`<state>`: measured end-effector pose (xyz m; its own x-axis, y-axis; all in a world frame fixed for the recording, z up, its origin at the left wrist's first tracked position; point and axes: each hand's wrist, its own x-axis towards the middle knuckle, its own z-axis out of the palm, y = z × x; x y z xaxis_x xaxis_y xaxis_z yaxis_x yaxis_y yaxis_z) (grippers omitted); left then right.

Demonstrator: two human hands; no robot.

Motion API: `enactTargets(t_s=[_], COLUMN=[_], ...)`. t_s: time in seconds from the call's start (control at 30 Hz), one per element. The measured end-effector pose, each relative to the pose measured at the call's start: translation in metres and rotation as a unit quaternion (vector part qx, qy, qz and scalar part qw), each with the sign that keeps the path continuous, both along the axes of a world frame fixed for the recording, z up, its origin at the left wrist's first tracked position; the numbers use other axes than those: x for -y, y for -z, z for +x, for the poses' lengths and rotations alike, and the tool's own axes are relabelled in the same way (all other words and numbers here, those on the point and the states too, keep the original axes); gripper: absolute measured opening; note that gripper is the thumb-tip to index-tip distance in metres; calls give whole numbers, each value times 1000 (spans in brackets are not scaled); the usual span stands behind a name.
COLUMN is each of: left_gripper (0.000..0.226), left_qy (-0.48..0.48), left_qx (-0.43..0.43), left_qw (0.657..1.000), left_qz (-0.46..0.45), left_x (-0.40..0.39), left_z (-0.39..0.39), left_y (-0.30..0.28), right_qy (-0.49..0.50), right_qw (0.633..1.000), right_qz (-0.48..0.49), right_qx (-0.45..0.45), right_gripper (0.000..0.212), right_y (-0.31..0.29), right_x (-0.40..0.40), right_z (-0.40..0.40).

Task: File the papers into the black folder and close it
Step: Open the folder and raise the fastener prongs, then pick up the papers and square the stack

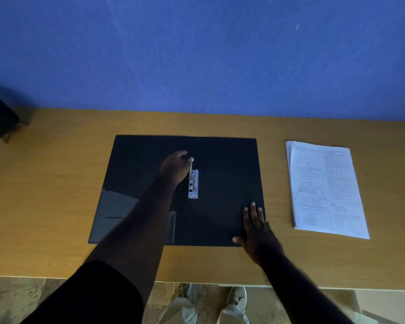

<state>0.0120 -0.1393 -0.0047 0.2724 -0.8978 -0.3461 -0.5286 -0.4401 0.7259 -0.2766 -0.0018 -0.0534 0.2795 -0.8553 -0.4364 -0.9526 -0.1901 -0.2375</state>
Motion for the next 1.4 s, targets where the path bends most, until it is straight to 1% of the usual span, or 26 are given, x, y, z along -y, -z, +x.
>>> enactTargets(t_s=[0.07, 0.13, 0.2, 0.3, 0.37, 0.5, 0.67, 0.73, 1.0, 1.2, 1.27, 1.33, 1.4], left_gripper=[44, 43, 45, 58, 65, 70, 72, 72, 70, 67, 62, 56, 55], left_qy=[-5, -14, -7, 30, 65, 139, 199, 209, 252, 264, 270, 273, 267], left_qx=[17, 84, 168, 229, 254, 277, 269, 265, 238, 196, 187, 161, 130], left_qw=[999, 993, 980, 958, 948, 936, 934, 933, 933, 944, 944, 948, 954], left_qz=[-33, -79, -108, -170, -178, -164, -125, -124, -96, -30, -12, 6, 31], left_x=[-6, -14, -25, -43, -53, -66, -68, -69, -65, -65, -66, -66, -67], left_z=[-3, -8, -21, -47, -66, -108, -159, -178, -248, -291, -302, -312, -319], left_y=[-2, -4, -6, -11, -10, -7, 0, -1, 1, 5, 5, 6, 7], right_qy=[1, 3, 8, 8, 11, 33, 60, 68, 132, 243, 298, 352, 385], right_qw=[1000, 1000, 999, 996, 995, 993, 990, 989, 984, 966, 952, 935, 923], right_qz=[11, 8, -22, -76, -93, -111, -123, -127, -118, -76, -55, -36, -22], right_qx=[-5, 0, 22, 39, 38, 23, -14, -28, -32, -52, -38, -19, -9], right_gripper=[98, 94, 89, 86, 84, 81, 80, 79, 81, 79, 79, 79, 78], right_y=[-2, -5, -8, -14, -18, -22, -19, -20, -26, -25, -28, -32, -35], right_x=[1, 1, 1, 4, 8, 15, 23, 26, 30, 33, 35, 36, 37], right_z=[0, 0, 0, -3, -8, -32, -74, -92, -160, -212, -227, -239, -246])
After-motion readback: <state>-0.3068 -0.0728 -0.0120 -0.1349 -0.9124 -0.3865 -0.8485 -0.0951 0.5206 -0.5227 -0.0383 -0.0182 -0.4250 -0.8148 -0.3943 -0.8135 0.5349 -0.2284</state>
